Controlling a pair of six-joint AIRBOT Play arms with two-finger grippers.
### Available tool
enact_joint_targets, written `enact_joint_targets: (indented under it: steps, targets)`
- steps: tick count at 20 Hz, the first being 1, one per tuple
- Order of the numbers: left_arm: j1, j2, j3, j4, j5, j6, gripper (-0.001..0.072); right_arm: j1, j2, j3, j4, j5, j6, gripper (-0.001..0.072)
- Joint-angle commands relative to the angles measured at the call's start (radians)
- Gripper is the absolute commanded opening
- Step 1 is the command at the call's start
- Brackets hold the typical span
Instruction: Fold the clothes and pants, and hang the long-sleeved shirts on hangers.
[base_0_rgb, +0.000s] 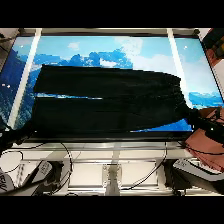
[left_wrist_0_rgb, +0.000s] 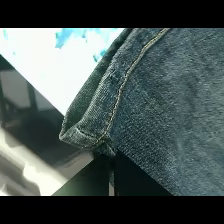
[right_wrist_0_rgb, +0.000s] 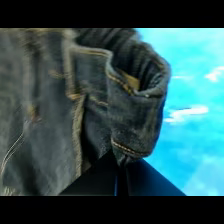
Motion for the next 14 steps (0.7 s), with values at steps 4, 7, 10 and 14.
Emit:
enact_joint_targets:
  steps: [4,7,10,14]
  targets:
    - [-0.096,0.001,0.164,-0.100,-0.047,0.067,0.0024,0.077,0.254,0.103,-0.379,0.066,0.315,0.0028]
    - [-0.206,0.001,0.298,-0.099,-0.032,-0.008,0.0023,0.175,0.349,0.193,-0.413,0.064,0.452,0.0027]
    - [-0.280,-0.015,0.435,-0.055,0.072,-0.082,0.0020,0.328,0.339,0.342,-0.559,0.029,0.597,0.0027]
    - [-0.364,-0.177,0.635,0.077,0.093,-0.230,0.0020,0.519,0.238,0.495,-0.726,-0.107,0.770,0.0027]
